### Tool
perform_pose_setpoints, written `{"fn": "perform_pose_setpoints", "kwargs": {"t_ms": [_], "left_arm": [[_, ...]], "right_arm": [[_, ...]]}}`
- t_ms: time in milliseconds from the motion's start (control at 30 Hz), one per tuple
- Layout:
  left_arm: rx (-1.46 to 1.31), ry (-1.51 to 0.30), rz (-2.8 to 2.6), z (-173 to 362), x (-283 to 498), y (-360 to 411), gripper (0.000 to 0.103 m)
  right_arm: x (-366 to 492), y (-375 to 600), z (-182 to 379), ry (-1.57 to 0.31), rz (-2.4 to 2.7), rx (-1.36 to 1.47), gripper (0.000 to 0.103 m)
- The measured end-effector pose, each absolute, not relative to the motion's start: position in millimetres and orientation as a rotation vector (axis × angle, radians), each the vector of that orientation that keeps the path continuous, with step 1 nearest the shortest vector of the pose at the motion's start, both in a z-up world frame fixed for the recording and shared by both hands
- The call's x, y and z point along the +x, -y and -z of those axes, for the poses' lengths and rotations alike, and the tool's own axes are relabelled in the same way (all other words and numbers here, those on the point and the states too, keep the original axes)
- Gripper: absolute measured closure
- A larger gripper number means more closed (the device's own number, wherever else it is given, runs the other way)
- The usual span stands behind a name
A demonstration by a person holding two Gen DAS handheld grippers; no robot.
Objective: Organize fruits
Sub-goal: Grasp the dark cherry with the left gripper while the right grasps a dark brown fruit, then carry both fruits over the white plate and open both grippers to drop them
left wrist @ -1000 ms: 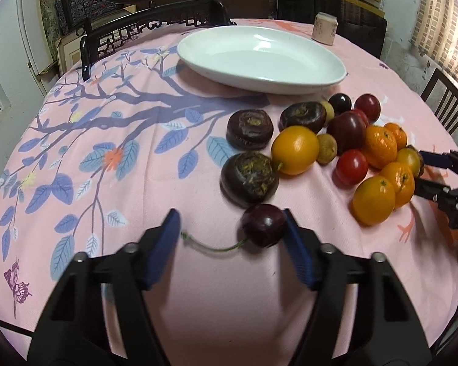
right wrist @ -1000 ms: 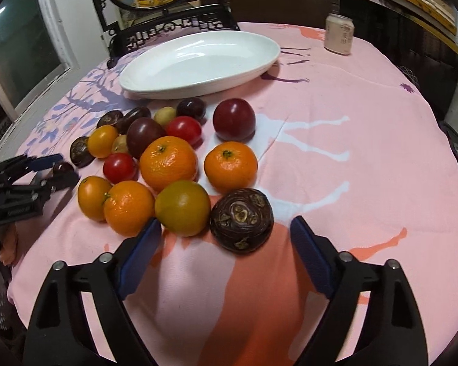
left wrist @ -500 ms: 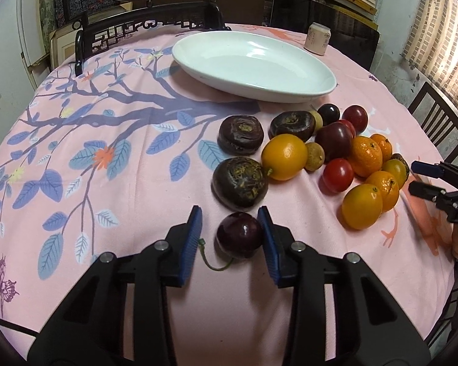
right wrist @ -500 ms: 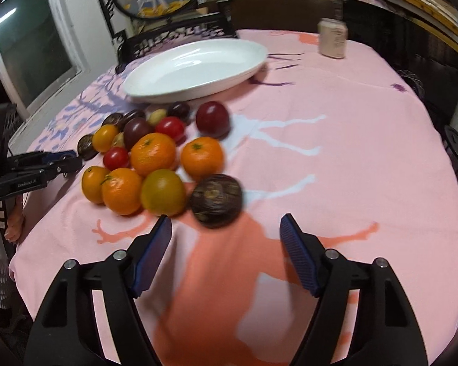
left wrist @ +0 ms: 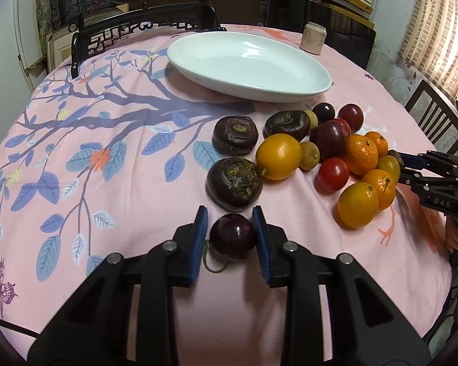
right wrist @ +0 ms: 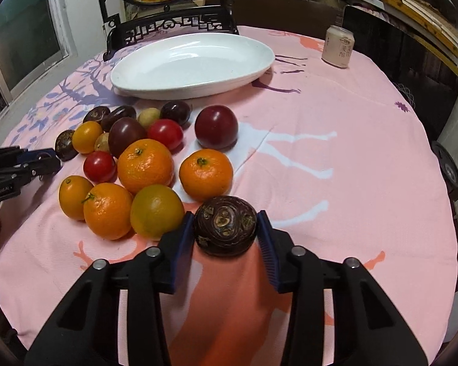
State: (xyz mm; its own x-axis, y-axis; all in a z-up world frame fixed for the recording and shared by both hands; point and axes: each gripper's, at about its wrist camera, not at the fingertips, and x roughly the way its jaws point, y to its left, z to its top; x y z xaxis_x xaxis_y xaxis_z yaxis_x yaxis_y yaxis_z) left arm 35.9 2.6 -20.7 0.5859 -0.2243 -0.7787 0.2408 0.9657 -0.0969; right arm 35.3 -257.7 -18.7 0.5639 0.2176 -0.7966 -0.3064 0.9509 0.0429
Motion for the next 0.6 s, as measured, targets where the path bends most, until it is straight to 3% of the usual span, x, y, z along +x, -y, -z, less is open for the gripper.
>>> {"fn": "perform_pose_setpoints", "kwargs": {"t_ms": [300,467,600], "left_arm": [[0.039,-0.853,0.264,4,38,-4,0.073],[0.007,-0.797,0.238,-44,90,1,0.073],[0.028,-0.797,0.233,-51,137,26,0.073]], "right_arm": [[34,274,-3,-0.852,-0.261,-0.038,0.062],[62,271,-44,-0.772,-0.27,0.033,0.062],[105,239,-53,-0.756,-0.311,0.093,0.062]]}}
